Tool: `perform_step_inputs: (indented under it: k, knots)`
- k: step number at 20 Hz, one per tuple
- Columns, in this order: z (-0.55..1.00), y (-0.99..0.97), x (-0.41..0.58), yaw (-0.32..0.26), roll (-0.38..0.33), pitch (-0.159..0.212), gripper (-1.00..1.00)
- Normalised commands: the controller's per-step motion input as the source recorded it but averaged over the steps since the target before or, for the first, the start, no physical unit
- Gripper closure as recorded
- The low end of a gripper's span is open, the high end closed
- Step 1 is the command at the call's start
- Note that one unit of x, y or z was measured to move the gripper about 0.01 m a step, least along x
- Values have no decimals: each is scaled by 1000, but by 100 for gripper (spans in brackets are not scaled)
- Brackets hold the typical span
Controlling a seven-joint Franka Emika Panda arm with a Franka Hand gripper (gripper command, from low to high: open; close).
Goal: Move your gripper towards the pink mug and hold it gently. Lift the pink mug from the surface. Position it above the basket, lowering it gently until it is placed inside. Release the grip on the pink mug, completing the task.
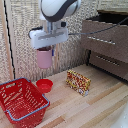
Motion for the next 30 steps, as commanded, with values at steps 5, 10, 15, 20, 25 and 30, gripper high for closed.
perform_step_inputs:
  k: [5,10,15,20,25,30]
  knots:
    - [229,933,316,0,-5,23,100]
    - [35,963,254,0,-15,34,100]
    - [-77,729,91,17,-41,18,100]
    - [-267,209,-119,63,-69,-5,100]
    - [-368,95,-139,65,-63,-47,100]
    - [-463,93,-3,56,-58,-59,100]
